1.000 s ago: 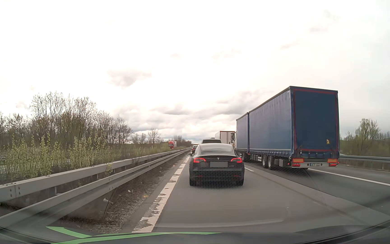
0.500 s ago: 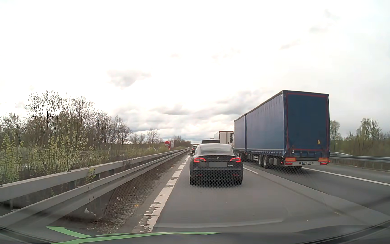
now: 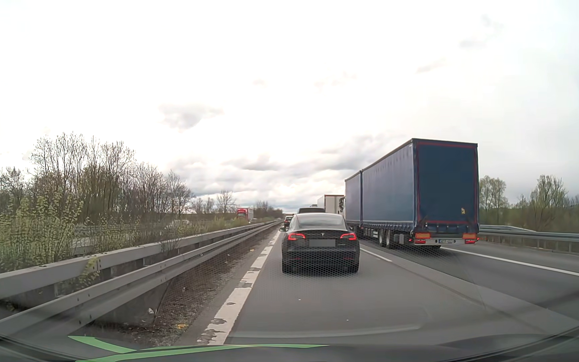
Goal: Follow the waypoints while adhering to traffic rules and regulations
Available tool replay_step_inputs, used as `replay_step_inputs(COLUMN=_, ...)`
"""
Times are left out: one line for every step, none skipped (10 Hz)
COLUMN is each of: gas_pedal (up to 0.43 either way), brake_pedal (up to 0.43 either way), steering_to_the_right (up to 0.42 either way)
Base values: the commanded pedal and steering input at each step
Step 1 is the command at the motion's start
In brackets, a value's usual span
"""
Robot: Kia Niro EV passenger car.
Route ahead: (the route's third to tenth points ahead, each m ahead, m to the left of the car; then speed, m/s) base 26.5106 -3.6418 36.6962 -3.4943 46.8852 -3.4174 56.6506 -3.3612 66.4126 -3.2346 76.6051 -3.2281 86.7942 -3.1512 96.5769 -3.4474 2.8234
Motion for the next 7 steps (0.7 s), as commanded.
replay_step_inputs(gas_pedal=0.098, brake_pedal=0.000, steering_to_the_right=0.004)
replay_step_inputs(gas_pedal=0.098, brake_pedal=0.000, steering_to_the_right=0.004)
replay_step_inputs(gas_pedal=0.098, brake_pedal=0.000, steering_to_the_right=0.004)
replay_step_inputs(gas_pedal=0.098, brake_pedal=0.000, steering_to_the_right=0.004)
replay_step_inputs(gas_pedal=0.098, brake_pedal=0.000, steering_to_the_right=0.003)
replay_step_inputs(gas_pedal=0.098, brake_pedal=0.000, steering_to_the_right=0.003)
replay_step_inputs(gas_pedal=0.098, brake_pedal=0.000, steering_to_the_right=0.003)
